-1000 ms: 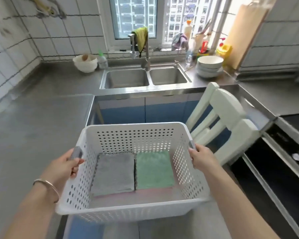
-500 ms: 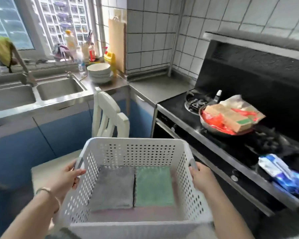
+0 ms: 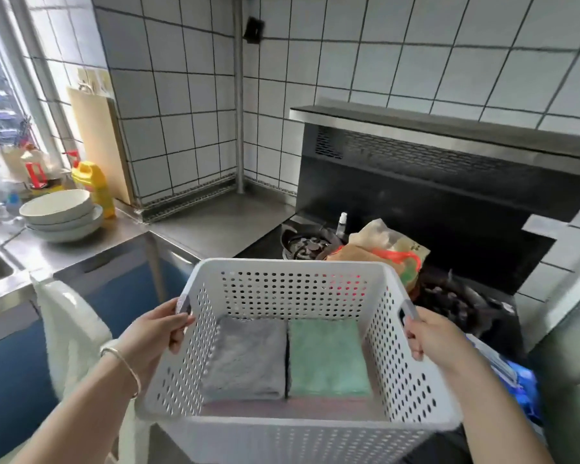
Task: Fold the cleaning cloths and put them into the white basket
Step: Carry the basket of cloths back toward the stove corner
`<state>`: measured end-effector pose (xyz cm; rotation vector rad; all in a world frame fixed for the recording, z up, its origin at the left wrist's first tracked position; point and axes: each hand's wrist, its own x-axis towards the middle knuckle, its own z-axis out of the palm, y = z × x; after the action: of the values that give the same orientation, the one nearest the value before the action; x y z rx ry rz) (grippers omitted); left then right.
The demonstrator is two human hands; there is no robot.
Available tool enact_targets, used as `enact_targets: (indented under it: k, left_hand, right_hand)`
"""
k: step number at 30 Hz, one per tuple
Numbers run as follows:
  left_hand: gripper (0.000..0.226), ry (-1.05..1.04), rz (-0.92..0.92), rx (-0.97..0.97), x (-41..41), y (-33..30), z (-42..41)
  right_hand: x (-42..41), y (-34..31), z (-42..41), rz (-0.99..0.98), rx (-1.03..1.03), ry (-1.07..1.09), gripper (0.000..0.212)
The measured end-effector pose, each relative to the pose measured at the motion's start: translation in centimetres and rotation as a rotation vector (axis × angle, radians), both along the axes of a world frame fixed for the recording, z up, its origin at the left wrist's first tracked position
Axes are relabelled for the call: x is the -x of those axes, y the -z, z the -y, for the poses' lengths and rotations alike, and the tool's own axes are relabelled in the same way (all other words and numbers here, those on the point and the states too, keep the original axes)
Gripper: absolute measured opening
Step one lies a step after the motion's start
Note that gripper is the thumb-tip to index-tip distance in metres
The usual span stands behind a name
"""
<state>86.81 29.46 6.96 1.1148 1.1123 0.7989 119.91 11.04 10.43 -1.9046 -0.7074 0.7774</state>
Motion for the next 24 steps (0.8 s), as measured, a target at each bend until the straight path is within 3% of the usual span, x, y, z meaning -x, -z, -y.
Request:
enact_targets:
  k: [4, 9, 18, 22, 24]
  left_hand:
    - [0.022, 0.092, 0.025, -0.040, -2.1, -2.7, -7.5]
    - [0.021, 0.095, 0.050, 0.001, -2.9, -3.6, -16.1]
    - [0.027, -0.160, 0.008, -0.026, -2.2, -2.2, -30.1]
    - [0.033, -0.297, -0.050, -0.013, -1.5, -1.5, -35.1]
    - [0.033, -0.344, -0.085, 0.003, -1.0, -0.9, -36.9]
  right_hand:
    - [-1.5, -1.7, -6.3, -0.023, -0.073, 0.015, 0.023]
    - [-3.3, -2.5, -15.9, 0.000, -0.074, -0.009, 0.026]
    - [-5.8, 0.6, -36.6, -0.022, 0.017, -0.247, 0.023]
    - [-5.5, 0.4, -46.0, 0.054, 0.112, -0.378, 0.010]
    - [-5.0, 0.3, -49.8, 0.096, 0.130, -0.440, 0.014]
